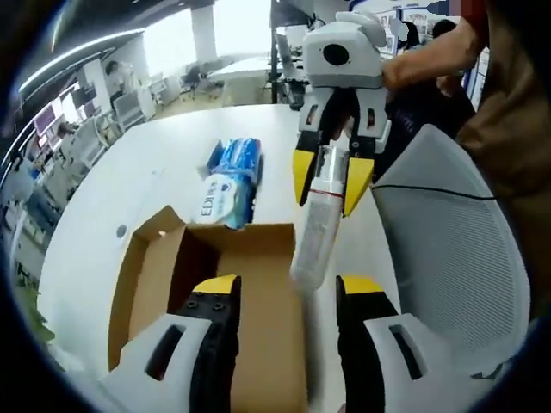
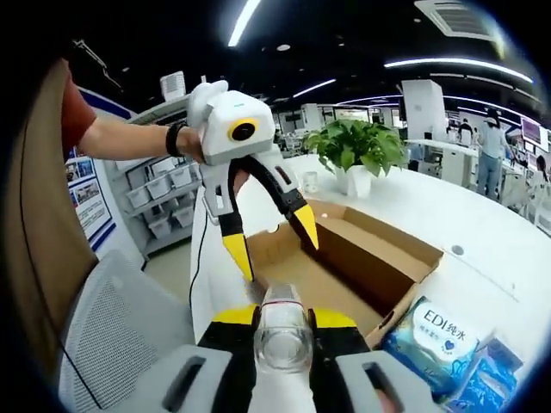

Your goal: Operate the shoe box by opening the lid, removing the specified soft item, and placing it in the target area until the item is outside and the box remains undamaged.

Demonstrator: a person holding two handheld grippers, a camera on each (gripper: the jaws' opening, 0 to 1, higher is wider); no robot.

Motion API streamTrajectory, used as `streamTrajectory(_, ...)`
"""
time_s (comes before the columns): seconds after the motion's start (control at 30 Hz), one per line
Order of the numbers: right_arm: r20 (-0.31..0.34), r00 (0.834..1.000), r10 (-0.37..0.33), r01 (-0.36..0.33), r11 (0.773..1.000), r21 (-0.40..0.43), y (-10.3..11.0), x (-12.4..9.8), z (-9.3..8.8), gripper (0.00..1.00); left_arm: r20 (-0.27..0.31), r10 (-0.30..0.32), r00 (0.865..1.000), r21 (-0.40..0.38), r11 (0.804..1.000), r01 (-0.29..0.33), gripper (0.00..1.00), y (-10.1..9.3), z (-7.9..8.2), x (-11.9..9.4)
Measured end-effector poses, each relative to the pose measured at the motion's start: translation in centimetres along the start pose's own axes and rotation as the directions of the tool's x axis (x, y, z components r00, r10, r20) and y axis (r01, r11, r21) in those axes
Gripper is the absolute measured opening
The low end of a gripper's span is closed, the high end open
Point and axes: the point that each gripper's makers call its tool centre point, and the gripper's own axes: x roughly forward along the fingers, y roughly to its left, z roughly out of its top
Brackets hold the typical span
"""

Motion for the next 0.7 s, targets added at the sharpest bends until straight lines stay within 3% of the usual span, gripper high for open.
streamTrajectory(0.2, 0.004, 1.0, -0.023, 0.023, 1.0, 0.021, -0.6, -0.8, -0.5, 0.18, 0.09, 0.099, 0.991, -0.127, 0.988, -0.087, 0.56, 1.0, -0.2, -1.3)
streamTrajectory(0.4, 0.023, 0.998, -0.051, 0.05, 0.998, 0.05, -1.5, -1.7, -0.6, 0.18, 0.146, 0.207, 0.967, -0.252, 0.953, -0.166, 0.66, 1.2, -0.7, -2.8)
streamTrajectory(0.7, 0.018, 0.996, -0.088, 0.087, 0.995, 0.056, -2.3, -3.1, -0.9, 0.18, 0.152, 0.293, 0.944, -0.355, 0.908, -0.225, 0.66, 0.8, -2.9, -4.2)
